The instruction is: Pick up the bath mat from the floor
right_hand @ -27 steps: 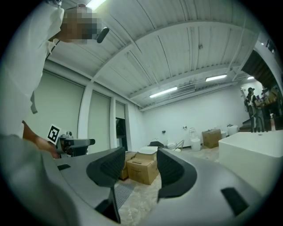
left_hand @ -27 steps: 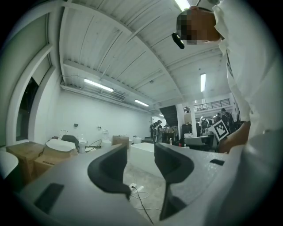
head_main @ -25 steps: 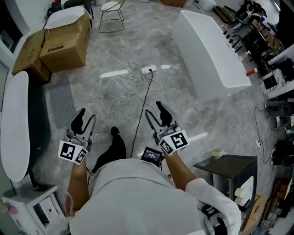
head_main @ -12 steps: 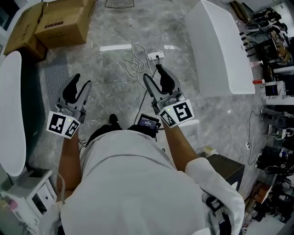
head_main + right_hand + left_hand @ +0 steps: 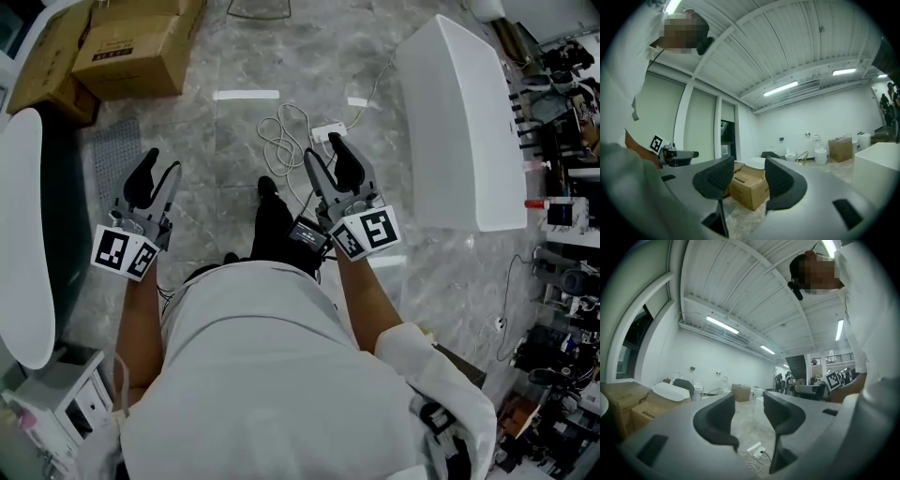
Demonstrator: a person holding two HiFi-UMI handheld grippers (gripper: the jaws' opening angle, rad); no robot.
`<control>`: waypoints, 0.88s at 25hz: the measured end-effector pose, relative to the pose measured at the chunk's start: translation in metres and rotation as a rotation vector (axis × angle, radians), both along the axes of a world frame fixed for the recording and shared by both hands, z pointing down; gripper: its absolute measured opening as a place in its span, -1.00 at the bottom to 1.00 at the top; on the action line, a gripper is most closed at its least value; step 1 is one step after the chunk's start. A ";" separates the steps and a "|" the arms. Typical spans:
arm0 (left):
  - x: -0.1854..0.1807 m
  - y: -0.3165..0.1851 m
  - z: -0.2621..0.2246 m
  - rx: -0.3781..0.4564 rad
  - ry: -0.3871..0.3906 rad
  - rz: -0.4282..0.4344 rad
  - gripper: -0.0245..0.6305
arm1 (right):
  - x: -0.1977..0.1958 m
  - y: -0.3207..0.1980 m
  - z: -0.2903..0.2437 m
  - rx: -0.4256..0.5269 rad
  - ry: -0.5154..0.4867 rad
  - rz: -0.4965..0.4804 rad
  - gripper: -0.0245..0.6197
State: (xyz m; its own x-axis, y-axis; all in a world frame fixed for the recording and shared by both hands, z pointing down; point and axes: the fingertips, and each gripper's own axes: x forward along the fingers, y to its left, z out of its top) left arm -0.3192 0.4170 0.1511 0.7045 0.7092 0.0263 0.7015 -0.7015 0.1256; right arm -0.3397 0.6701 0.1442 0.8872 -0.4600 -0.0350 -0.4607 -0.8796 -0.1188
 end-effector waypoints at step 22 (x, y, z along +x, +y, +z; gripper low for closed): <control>0.273 0.051 -0.017 -0.024 -0.076 -0.357 -0.34 | 0.368 0.026 0.014 0.075 -0.031 -0.396 -0.29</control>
State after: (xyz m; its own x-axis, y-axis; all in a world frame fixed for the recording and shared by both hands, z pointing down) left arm -0.0467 0.4678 0.1337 0.9043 0.4202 0.0750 0.4011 -0.8967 0.1873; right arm 0.0286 0.6957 0.1577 0.6432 -0.7636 -0.0570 -0.7572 -0.6233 -0.1953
